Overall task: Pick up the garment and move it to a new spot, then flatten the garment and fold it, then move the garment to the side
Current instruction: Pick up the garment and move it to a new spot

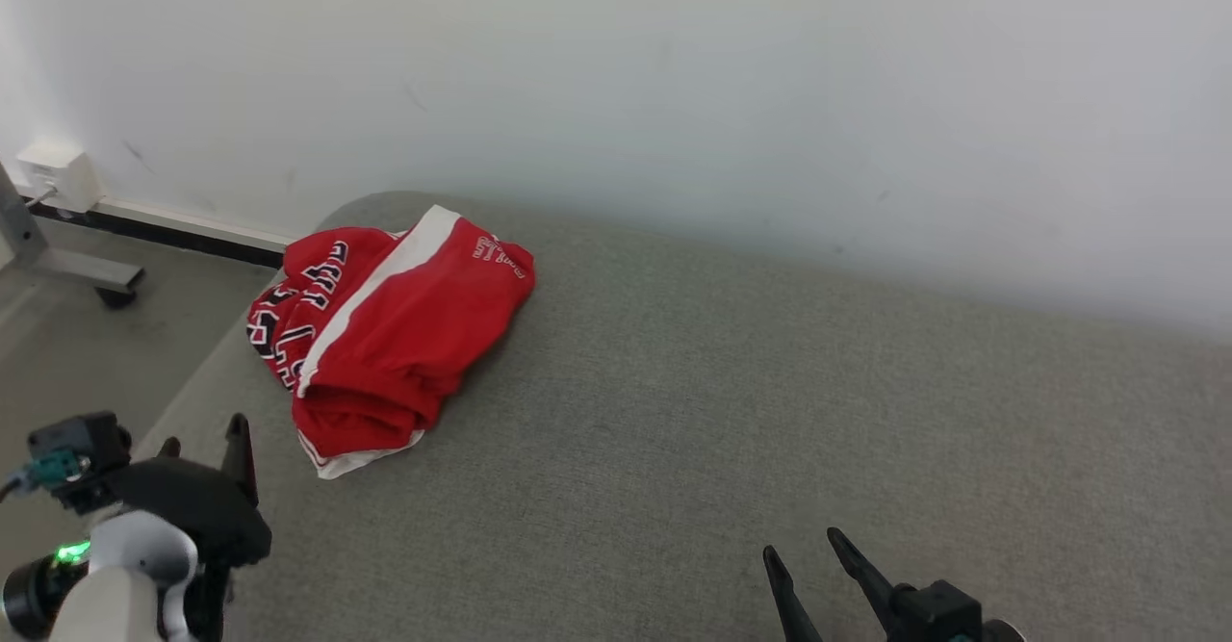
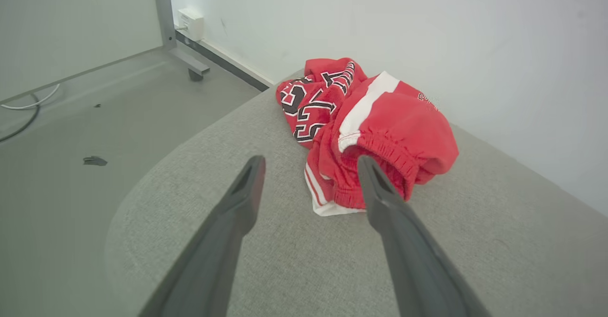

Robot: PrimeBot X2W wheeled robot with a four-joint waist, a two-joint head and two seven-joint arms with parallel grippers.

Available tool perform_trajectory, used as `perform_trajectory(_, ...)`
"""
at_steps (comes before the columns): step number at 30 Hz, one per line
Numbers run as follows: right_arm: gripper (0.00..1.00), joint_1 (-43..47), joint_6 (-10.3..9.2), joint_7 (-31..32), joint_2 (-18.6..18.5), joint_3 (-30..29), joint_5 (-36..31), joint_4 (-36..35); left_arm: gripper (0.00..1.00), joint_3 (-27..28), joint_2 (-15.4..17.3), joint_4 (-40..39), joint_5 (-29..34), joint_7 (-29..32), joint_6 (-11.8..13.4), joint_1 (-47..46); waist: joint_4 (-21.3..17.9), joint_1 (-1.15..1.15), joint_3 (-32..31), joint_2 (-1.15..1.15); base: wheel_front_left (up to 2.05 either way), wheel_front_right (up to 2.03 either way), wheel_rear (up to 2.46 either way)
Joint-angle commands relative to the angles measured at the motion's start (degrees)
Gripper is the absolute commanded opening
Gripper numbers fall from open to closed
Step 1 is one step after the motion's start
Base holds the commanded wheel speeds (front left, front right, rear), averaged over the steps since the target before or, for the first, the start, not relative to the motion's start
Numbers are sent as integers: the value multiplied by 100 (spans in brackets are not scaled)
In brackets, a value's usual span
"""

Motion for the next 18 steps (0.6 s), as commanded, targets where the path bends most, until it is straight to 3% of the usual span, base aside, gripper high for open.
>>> perform_trajectory(1,100,-109,-12,35,-14,-20,-83,-54,100,33,21,136,-120,122,-17,-195,-427,0,442,0,0,0,0)
perform_trajectory(11,100,-388,-12,425,-15,-63,-655,-703,100,203,238,960,-602,963,-72,-1654,-1101,0,1462,0,0,0,0)
perform_trajectory(18,100,-376,-13,601,-13,-94,-803,-1025,100,71,564,1323,-428,1293,117,-2093,-1350,0,1835,0,0,0,0)
